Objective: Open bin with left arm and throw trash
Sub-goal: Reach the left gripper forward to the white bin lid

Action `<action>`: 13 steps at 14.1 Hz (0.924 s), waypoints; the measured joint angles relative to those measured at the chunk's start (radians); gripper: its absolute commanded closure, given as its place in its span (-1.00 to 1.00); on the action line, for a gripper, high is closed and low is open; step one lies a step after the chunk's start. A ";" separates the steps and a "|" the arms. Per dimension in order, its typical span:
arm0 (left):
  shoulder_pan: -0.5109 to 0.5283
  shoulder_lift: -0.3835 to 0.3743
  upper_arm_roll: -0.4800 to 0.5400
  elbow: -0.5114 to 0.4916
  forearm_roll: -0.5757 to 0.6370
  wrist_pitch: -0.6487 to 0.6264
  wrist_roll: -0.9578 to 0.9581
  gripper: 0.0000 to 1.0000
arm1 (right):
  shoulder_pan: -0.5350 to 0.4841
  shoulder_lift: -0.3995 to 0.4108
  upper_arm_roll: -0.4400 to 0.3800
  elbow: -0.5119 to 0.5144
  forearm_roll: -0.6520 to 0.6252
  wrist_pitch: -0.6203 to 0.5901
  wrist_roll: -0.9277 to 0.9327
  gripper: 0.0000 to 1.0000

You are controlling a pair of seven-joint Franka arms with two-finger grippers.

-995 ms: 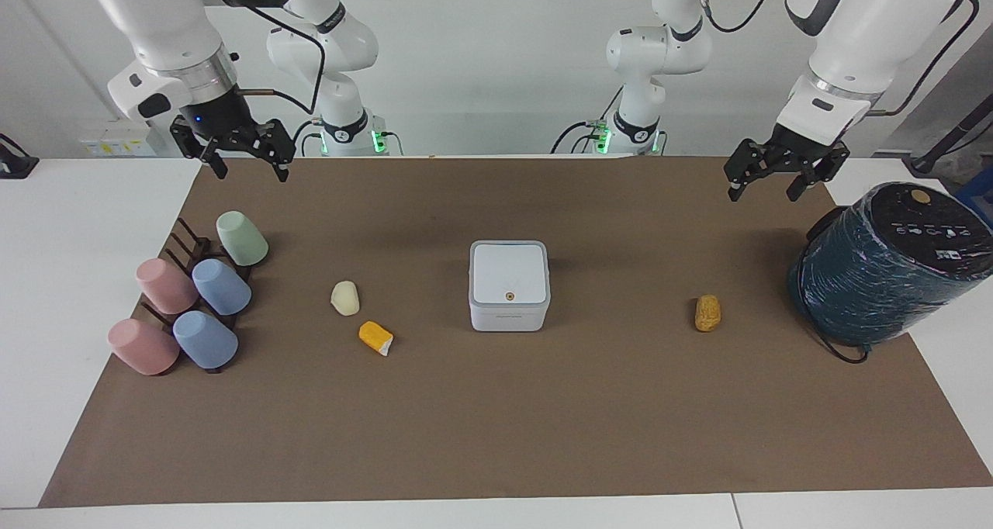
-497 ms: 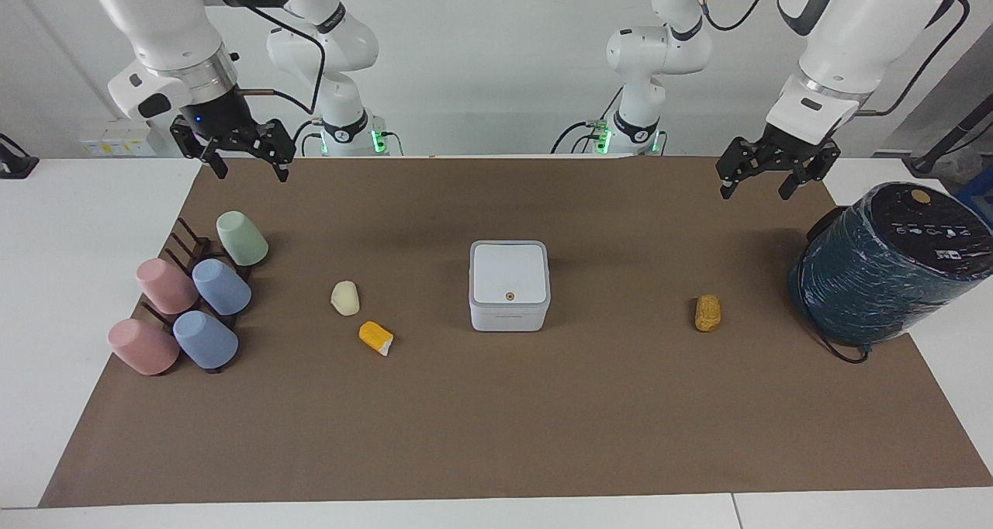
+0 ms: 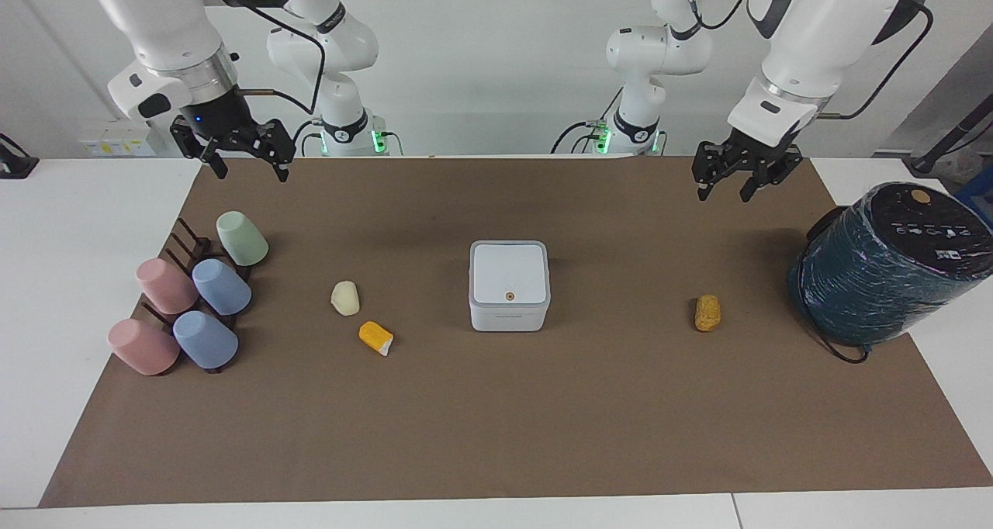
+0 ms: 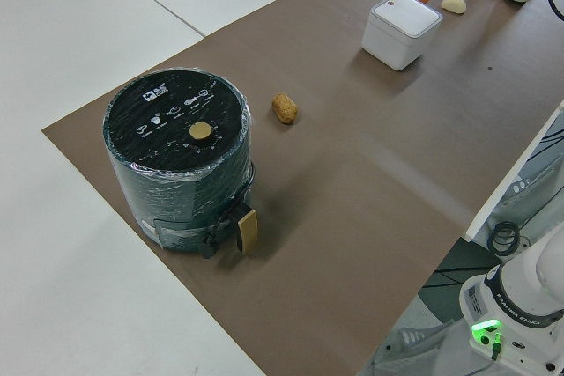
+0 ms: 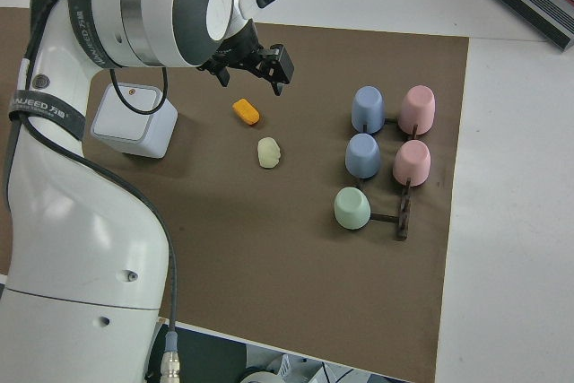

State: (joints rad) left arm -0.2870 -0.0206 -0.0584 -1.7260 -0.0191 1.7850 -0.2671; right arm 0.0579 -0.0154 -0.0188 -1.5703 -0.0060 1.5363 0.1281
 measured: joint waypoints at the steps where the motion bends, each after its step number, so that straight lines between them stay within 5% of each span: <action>1: -0.020 -0.001 -0.001 -0.019 -0.013 0.012 -0.020 1.00 | 0.000 0.000 0.000 0.000 0.000 0.000 0.000 -1.00; 13: -0.197 0.178 -0.003 -0.053 -0.148 0.403 -0.256 1.00 | 0.001 0.000 -0.001 0.000 0.000 -0.013 0.000 -1.00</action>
State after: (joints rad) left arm -0.4841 0.1576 -0.0613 -1.7786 -0.1668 2.1884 -0.5233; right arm 0.0585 -0.0154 -0.0196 -1.5707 -0.0060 1.5230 0.1281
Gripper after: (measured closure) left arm 0.987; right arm 0.000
